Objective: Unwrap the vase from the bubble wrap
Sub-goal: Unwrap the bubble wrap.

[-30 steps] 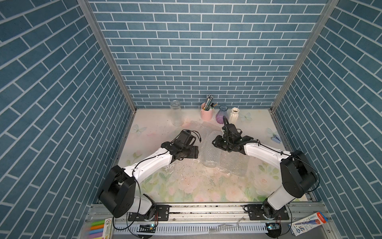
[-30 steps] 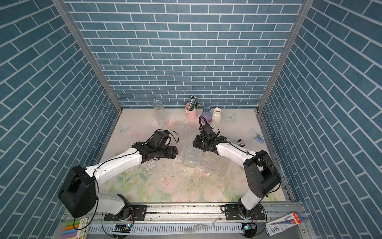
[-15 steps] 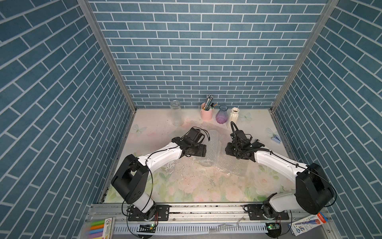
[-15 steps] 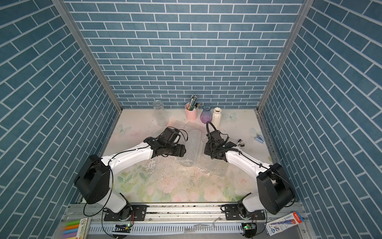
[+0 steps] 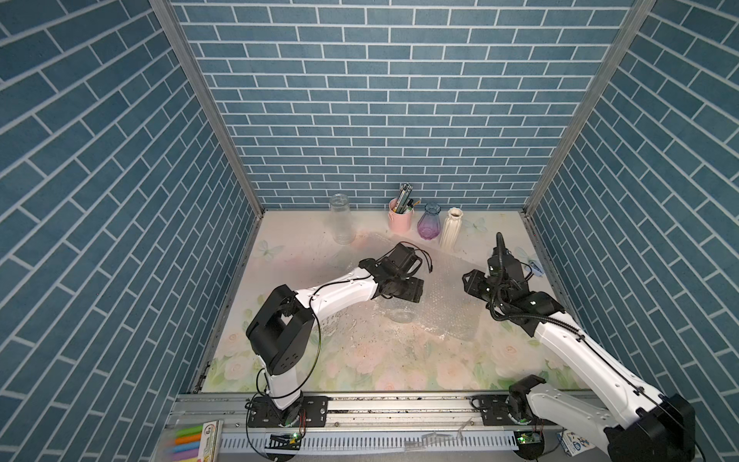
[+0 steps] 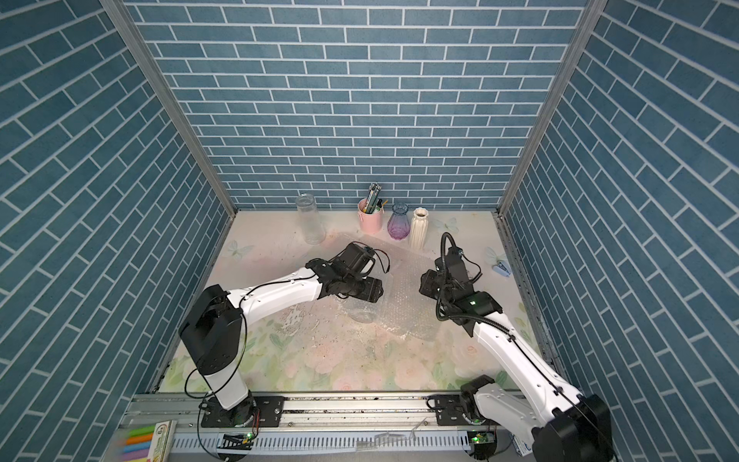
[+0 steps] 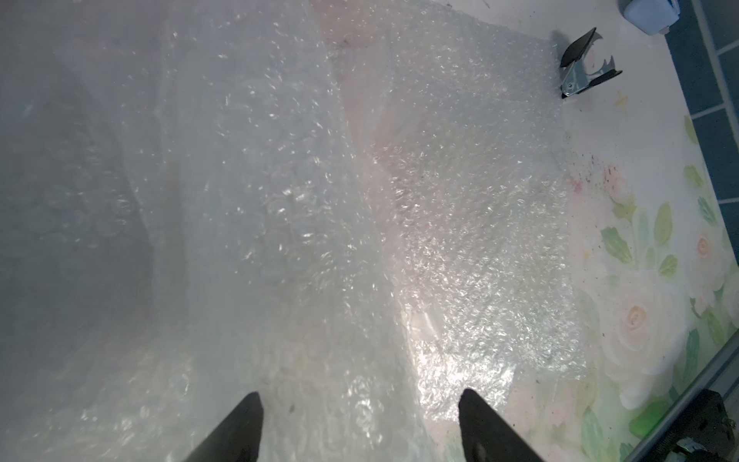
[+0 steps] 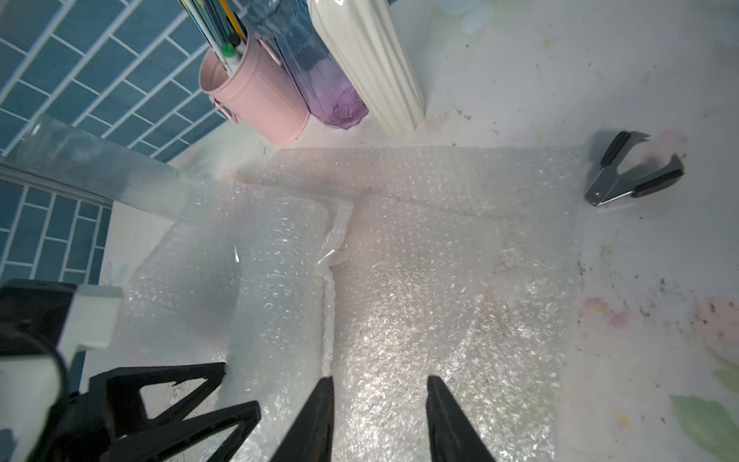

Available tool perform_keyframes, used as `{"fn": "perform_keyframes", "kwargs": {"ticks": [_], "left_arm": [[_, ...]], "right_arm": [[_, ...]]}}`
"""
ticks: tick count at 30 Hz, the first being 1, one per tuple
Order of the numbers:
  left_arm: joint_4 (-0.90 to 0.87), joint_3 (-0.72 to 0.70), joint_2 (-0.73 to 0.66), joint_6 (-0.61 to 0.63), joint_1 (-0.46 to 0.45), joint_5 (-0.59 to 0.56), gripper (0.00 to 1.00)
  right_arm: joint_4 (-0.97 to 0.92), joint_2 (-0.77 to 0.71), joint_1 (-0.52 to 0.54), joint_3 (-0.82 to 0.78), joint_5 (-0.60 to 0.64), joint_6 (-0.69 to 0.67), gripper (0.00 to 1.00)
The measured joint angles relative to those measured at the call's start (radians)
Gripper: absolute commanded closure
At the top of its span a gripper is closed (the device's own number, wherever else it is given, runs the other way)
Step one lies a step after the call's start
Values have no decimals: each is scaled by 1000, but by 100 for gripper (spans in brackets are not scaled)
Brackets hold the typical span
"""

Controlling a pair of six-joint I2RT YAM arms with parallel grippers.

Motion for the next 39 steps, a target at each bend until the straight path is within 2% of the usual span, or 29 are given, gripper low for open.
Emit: {"fn": "perform_keyframes", "kwargs": {"ticks": [13, 23, 34, 39], "left_arm": [[-32, 154, 136, -5, -92, 0, 22], [-37, 286, 287, -20, -133, 26, 23], [-72, 575, 495, -19, -212, 95, 22], [-101, 665, 512, -2, -230, 132, 22]], "right_arm": [[-93, -153, -15, 0, 16, -14, 60], [-179, -277, -17, 29, 85, -25, 60], [-221, -350, -18, 67, 150, -51, 60], [-224, -399, -18, 86, 168, -70, 60]]}}
